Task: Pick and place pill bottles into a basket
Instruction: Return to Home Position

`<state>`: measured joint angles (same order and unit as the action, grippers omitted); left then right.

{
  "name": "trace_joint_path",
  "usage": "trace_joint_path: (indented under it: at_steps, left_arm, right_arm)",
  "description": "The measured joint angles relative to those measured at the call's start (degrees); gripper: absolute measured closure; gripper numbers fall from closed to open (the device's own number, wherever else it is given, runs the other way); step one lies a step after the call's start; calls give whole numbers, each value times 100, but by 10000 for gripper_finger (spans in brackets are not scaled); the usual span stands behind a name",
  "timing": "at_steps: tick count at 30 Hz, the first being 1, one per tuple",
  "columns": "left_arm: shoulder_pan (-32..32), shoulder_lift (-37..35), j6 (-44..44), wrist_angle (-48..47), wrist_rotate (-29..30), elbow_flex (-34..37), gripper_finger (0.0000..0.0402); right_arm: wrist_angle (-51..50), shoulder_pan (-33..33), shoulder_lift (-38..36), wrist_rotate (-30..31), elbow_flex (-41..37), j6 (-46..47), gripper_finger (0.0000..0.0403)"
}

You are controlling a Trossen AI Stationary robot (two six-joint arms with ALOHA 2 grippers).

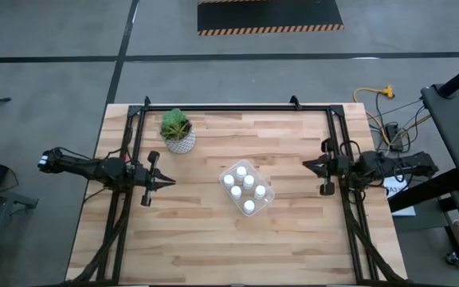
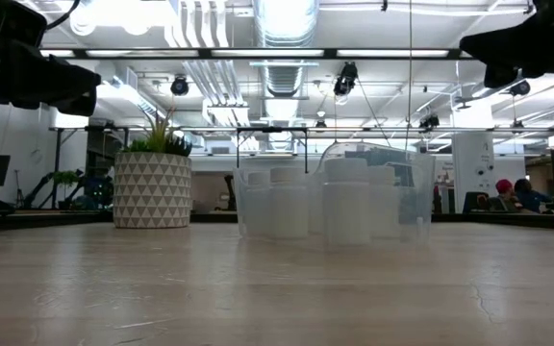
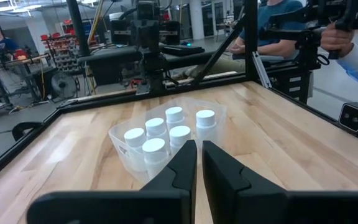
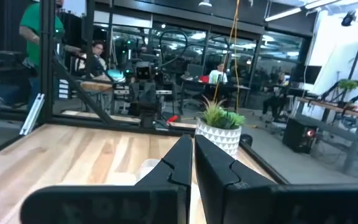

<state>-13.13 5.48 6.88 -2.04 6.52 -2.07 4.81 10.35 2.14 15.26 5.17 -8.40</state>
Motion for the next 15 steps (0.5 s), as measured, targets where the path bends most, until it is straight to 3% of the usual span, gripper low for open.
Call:
trace_joint_path:
  at_steps: [8,15]
  left_arm:
    - [0,-2,1,3,60,0,393]
    - [-1,-1,1,13,212,0,393]
  right_arm:
    - [-8,2,-212,12,-166,-358,394]
    - [-26,2,-212,-15,-296,-42,394]
